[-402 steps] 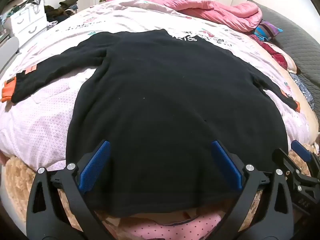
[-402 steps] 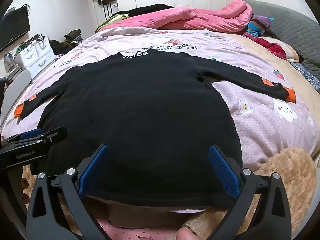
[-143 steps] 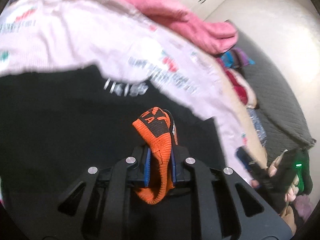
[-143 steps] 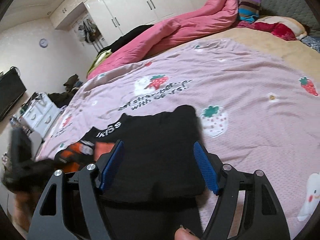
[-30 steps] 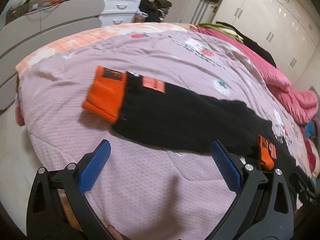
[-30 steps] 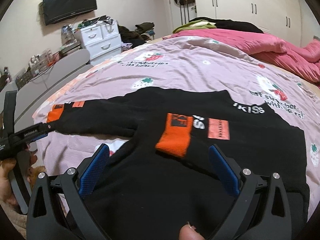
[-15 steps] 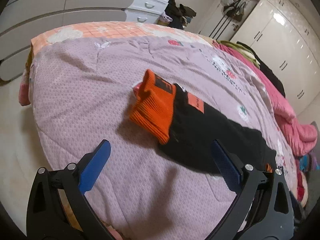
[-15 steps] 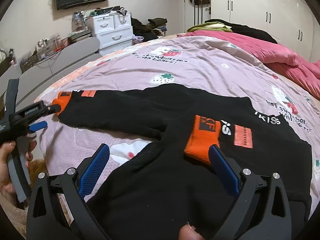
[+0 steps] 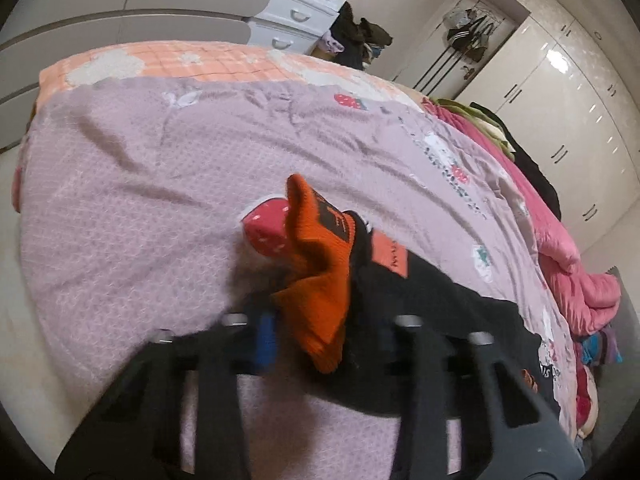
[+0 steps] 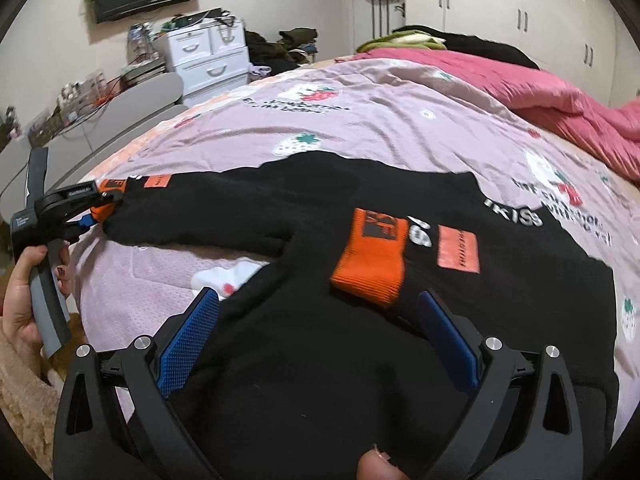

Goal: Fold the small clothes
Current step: 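Close the left gripper on the orange sleeve cuff, then carry the sleeve across the sweater body toward the right gripper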

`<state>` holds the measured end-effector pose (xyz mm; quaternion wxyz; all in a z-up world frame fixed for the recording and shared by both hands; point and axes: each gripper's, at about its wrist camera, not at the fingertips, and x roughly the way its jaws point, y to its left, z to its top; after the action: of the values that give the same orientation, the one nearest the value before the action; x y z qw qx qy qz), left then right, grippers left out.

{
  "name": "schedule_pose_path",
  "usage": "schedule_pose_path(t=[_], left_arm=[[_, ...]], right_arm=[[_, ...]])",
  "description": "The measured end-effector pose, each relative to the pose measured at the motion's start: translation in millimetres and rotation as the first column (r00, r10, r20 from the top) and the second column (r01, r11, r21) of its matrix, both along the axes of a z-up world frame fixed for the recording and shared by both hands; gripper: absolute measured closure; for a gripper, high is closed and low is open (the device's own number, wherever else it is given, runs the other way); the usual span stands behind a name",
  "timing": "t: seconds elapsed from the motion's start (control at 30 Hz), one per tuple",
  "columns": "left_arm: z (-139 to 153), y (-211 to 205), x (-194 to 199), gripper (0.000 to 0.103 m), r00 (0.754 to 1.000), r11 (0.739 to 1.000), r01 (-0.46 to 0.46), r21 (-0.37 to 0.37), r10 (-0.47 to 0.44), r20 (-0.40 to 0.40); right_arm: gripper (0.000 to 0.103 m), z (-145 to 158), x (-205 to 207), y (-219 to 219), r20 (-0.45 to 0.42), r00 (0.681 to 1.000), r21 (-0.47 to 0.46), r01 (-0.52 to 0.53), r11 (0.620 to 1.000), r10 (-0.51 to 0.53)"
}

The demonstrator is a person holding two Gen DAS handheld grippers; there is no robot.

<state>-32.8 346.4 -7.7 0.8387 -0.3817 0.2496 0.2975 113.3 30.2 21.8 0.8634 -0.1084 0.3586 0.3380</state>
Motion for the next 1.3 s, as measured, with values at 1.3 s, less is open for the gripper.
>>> schedule_pose_path(t=[1.3], left_arm=[[150.0, -171.6, 87.9, 0.095, 0.896, 0.893, 0.364, 0.264, -0.413, 0.162]], right_arm=[[0.004, 29.3, 30.8, -210.6, -0.098, 0.917, 0.247, 0.4, 0.883, -0.388]])
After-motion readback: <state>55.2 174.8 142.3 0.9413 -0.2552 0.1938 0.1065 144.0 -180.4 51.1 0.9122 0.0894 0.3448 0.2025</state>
